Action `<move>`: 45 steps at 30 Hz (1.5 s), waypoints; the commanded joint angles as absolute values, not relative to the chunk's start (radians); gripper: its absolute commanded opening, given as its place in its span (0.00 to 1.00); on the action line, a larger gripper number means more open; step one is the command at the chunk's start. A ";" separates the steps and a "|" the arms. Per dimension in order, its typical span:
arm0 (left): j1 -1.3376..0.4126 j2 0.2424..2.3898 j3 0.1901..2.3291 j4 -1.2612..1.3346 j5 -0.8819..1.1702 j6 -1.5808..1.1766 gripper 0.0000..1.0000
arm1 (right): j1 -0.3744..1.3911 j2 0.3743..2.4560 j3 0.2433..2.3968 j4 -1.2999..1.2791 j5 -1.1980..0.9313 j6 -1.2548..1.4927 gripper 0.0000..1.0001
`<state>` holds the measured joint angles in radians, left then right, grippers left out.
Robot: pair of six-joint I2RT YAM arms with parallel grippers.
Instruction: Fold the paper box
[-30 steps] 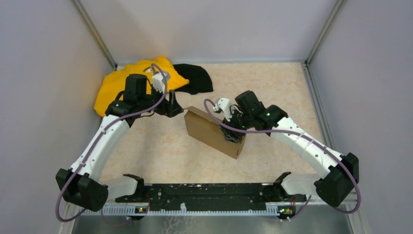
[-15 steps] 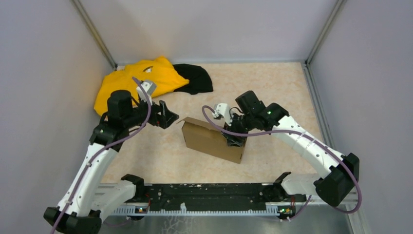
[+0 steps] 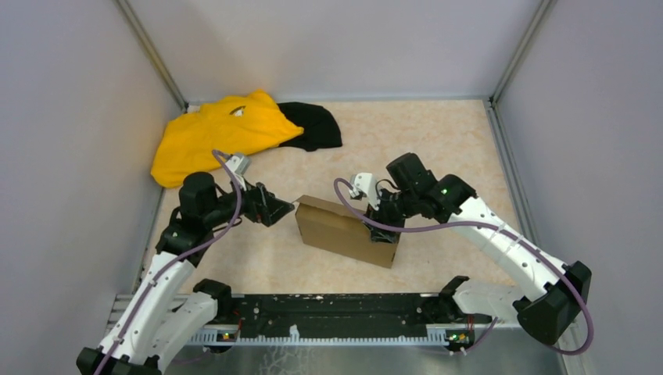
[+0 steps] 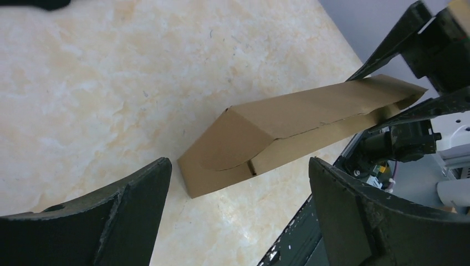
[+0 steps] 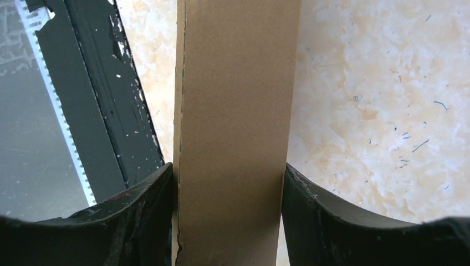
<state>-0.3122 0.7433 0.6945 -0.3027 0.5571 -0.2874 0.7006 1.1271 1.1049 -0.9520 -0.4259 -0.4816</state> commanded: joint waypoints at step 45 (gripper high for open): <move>-0.413 0.933 0.826 -0.365 0.462 -0.092 0.53 | 0.715 1.184 1.132 -0.930 -0.437 -0.446 0.21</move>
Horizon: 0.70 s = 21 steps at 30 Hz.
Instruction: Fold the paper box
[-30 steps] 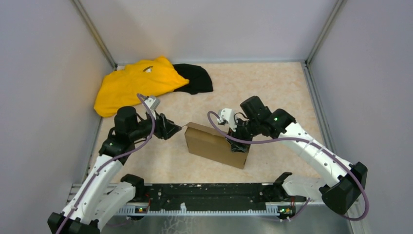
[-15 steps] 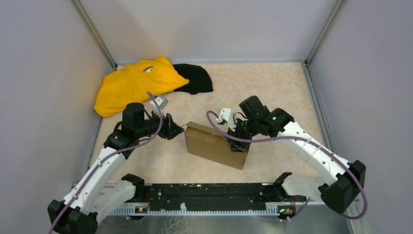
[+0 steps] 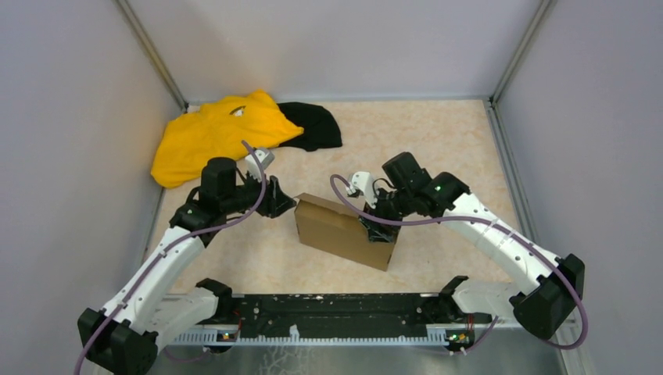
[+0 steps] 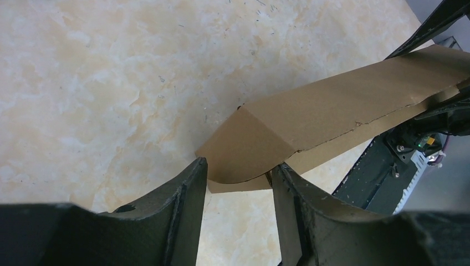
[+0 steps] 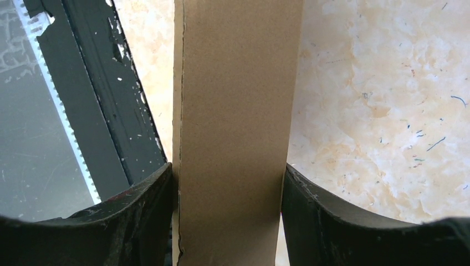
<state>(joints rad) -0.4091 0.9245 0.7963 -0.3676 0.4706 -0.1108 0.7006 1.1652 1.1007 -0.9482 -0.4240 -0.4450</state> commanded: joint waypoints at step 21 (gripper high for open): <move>-0.457 1.063 0.996 -0.536 0.314 -0.127 0.32 | 0.780 1.258 1.167 -0.930 -0.363 -0.437 0.19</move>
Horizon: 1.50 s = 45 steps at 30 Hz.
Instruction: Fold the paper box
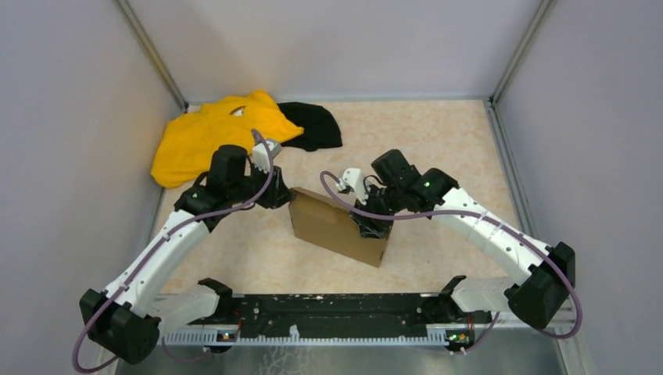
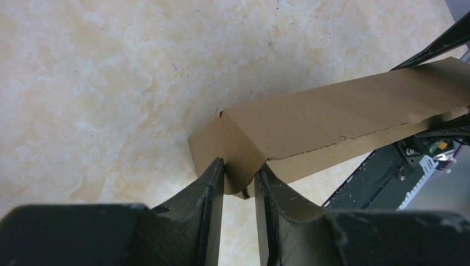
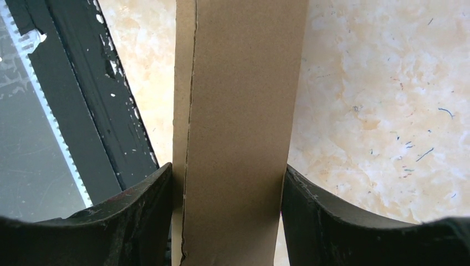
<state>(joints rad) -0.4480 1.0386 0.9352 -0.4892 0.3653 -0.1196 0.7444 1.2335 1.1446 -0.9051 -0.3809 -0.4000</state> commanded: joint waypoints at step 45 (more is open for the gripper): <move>-0.534 1.217 1.260 -0.773 0.309 -0.195 0.32 | 0.850 1.254 1.150 -0.887 -0.216 -0.413 0.18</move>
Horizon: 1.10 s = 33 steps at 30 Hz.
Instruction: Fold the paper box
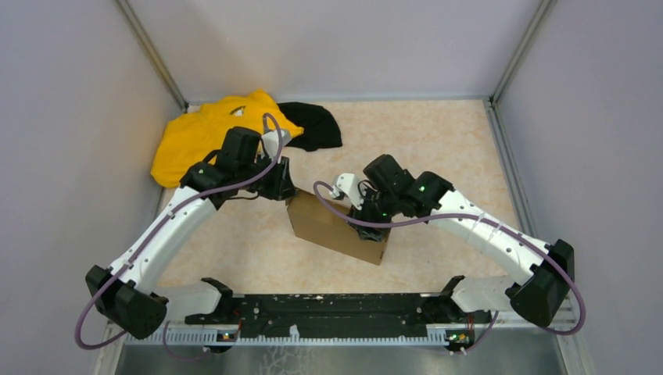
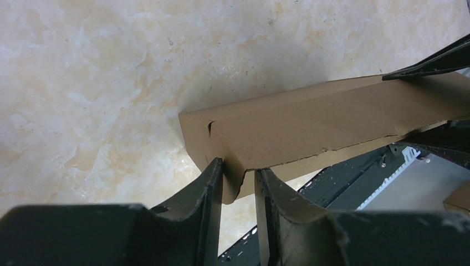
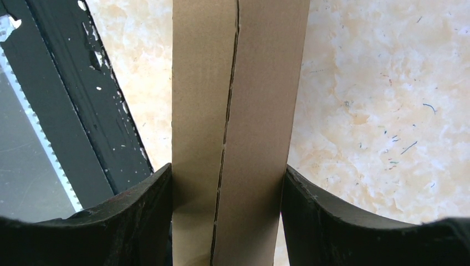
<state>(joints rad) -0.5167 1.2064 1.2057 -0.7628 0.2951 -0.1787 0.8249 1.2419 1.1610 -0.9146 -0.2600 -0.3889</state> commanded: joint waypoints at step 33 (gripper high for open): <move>-0.592 1.322 1.412 -0.897 0.244 -0.240 0.27 | 0.858 1.209 1.111 -0.852 -0.203 -0.408 0.13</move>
